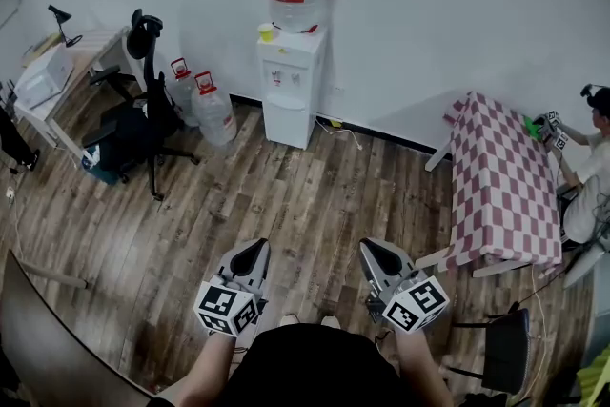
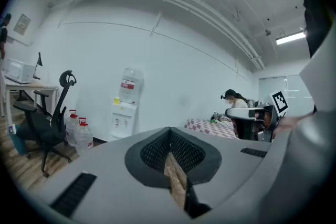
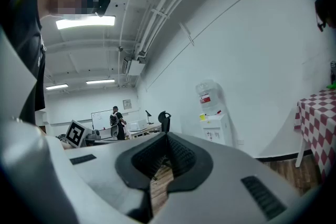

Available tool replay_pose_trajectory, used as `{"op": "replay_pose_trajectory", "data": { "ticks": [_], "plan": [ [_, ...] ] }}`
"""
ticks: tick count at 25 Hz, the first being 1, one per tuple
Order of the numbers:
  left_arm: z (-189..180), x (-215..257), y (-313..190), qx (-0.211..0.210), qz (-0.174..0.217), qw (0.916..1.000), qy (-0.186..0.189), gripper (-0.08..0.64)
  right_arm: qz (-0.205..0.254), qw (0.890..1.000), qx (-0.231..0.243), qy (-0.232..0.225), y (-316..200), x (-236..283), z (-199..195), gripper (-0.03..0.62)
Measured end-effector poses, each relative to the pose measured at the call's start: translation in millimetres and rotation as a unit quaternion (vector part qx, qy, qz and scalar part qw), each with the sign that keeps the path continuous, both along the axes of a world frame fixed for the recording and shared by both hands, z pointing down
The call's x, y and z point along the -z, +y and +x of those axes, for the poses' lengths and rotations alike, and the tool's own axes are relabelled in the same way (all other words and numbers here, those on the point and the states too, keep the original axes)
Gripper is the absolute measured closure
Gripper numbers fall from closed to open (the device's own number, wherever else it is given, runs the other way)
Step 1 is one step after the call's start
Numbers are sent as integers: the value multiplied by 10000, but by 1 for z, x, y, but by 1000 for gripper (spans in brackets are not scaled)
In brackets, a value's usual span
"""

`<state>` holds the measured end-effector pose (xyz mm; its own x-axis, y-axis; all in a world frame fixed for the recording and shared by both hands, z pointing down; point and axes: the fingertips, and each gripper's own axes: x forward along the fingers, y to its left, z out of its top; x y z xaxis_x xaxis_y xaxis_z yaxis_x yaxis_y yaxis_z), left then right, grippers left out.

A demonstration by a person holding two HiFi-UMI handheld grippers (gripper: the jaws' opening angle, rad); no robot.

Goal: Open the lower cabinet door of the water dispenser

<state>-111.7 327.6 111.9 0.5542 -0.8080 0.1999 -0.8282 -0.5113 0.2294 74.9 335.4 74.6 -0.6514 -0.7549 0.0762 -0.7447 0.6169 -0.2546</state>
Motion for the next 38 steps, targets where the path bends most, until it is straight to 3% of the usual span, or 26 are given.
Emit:
{"op": "replay_pose_trajectory", "data": {
  "ticks": [20,31,38],
  "plan": [
    [-45,-7,18,-21,15,10000,83,546,10,9998,-157,-86,15,0,-33,569],
    [-28,-15,5,-99,-84,9999,32,546,-18,9998,-141,-154,-2,-5,-24,569],
    [-13,-14,-29,-13,-70,9999,-109,546,-56,9995,-13,-311,-47,-12,-8,569]
  ]
}}
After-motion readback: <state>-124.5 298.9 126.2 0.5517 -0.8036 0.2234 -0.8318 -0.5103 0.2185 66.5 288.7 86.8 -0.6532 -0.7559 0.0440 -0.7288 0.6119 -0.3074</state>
